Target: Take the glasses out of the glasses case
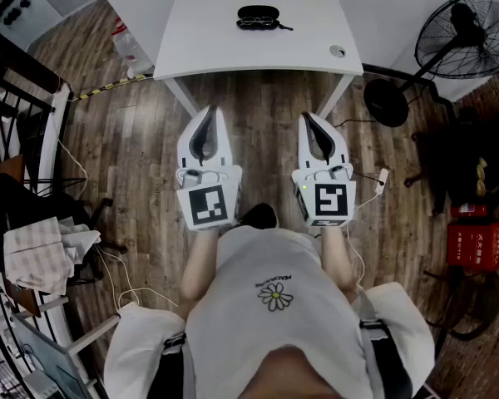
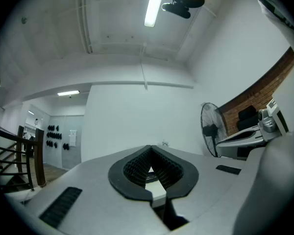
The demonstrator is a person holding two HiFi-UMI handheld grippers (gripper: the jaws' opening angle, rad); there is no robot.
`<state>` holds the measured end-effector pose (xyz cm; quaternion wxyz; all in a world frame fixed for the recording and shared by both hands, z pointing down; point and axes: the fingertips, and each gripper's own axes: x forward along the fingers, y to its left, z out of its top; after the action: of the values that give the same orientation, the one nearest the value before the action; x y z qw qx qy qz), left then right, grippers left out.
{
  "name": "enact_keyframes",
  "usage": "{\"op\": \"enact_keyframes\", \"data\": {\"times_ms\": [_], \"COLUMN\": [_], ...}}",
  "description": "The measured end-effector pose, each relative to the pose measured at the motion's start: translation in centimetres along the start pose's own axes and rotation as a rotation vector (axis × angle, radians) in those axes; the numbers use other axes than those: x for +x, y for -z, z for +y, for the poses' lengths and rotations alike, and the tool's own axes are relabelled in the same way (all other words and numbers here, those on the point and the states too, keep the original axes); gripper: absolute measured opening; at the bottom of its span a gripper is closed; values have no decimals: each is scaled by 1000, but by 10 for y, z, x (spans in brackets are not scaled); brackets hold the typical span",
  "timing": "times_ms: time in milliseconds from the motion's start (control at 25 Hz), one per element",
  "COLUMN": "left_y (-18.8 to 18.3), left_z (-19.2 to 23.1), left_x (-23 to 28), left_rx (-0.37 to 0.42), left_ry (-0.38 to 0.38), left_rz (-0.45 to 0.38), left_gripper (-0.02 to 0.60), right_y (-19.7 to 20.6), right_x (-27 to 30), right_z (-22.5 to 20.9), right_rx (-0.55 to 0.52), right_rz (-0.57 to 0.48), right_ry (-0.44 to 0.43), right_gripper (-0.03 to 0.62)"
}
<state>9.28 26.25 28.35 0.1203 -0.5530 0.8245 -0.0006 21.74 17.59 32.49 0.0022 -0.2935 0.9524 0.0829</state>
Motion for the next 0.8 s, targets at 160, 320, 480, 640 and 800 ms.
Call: {"op": "enact_keyframes", "data": {"times_ms": [160,320,480,640,800], "left_y": [1,1,8,2,3], "left_z": [4,1,7,11,10], "left_x": [-3,-5,-11,-10,-13], "left_rx": [-6,-7,-14,-7,-14], "left_ry": [-13,-13,-32,-41,-57], "left_rz": [5,7,26,11,27], "left_gripper": [17,17,17,17,17], "right_y": [-2,3,4,-3,8], "right_x": [-1,0,-2,-1,2], "right_z": [5,5,13,11,14], "right_rx": [3,18,27,73,43], "right_rz": [3,4,1,-36,24], "right_ry": [-9,-23,-48,-64,-75], "right_gripper": [9,9,9,9,9]}}
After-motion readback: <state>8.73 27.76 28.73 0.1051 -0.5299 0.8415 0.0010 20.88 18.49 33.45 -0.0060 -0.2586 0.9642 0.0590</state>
